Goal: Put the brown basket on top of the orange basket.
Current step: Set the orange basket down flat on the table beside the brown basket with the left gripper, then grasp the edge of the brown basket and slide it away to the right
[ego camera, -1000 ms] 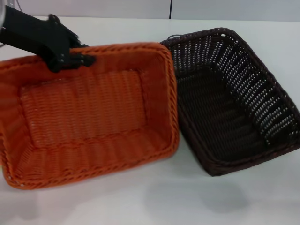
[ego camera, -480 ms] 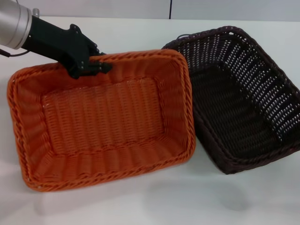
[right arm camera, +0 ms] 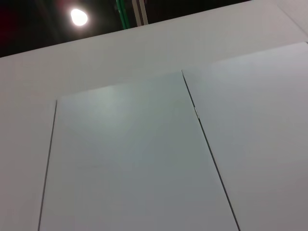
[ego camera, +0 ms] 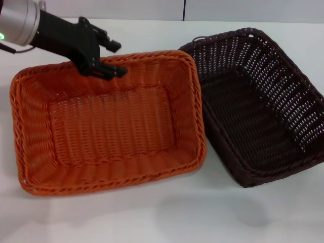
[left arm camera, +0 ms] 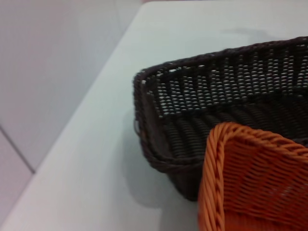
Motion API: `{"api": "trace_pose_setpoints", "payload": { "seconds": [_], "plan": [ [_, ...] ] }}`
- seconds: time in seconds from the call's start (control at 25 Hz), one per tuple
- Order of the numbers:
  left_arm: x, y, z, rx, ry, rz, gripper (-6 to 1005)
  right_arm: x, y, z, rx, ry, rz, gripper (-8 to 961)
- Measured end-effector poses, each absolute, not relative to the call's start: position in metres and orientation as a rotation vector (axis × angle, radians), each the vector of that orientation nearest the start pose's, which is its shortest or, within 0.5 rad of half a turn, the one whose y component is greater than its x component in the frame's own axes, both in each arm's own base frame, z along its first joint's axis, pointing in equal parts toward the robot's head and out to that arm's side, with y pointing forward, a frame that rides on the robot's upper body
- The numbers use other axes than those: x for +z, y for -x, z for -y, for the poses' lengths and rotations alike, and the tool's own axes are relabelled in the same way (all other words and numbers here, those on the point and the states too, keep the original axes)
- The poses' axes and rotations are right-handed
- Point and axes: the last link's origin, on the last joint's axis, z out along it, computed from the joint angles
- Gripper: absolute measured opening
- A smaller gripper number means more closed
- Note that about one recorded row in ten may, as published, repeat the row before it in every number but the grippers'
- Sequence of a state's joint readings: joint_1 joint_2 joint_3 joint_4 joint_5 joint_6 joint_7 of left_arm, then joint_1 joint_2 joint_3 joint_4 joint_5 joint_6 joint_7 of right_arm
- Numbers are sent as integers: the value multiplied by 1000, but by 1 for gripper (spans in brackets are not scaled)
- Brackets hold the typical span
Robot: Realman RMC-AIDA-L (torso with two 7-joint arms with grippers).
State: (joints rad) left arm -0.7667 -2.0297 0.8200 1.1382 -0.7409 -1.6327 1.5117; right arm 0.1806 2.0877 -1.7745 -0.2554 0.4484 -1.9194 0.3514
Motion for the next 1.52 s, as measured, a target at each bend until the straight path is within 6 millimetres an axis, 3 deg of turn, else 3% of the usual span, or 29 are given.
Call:
{"api": "trace_pose_setpoints", "payload": {
  "seconds": [0.12,0.32,0.76,1.0,1.04,1.2,1.36,1.4,1.52],
  "plan": [
    [75,171,-404,57,2771,87,424,75,-309,-226,1249,1135,-121,819],
    [85,166,-407,68,2726,60,654,76,-308,-231,1253,1136,-121,819],
    [109,161,-415,100,2561,8,663,74,-305,-235,1255,1153,-118,818],
    [145,165,-425,133,2203,-3,664,74,-305,-236,1257,1156,-123,818],
    [145,165,-425,133,2203,-3,664,74,-305,-236,1257,1156,-123,818],
    [160,170,-430,142,1930,-28,665,74,-303,-240,1267,1160,-122,818],
    [172,175,-423,69,1619,-100,669,74,-302,-242,1269,1163,-124,818],
    [178,178,-415,34,1462,-143,671,73,-302,-242,1270,1162,-128,818],
    [181,181,-406,15,1349,-171,677,72,-302,-242,1271,1162,-130,818]
  ]
}}
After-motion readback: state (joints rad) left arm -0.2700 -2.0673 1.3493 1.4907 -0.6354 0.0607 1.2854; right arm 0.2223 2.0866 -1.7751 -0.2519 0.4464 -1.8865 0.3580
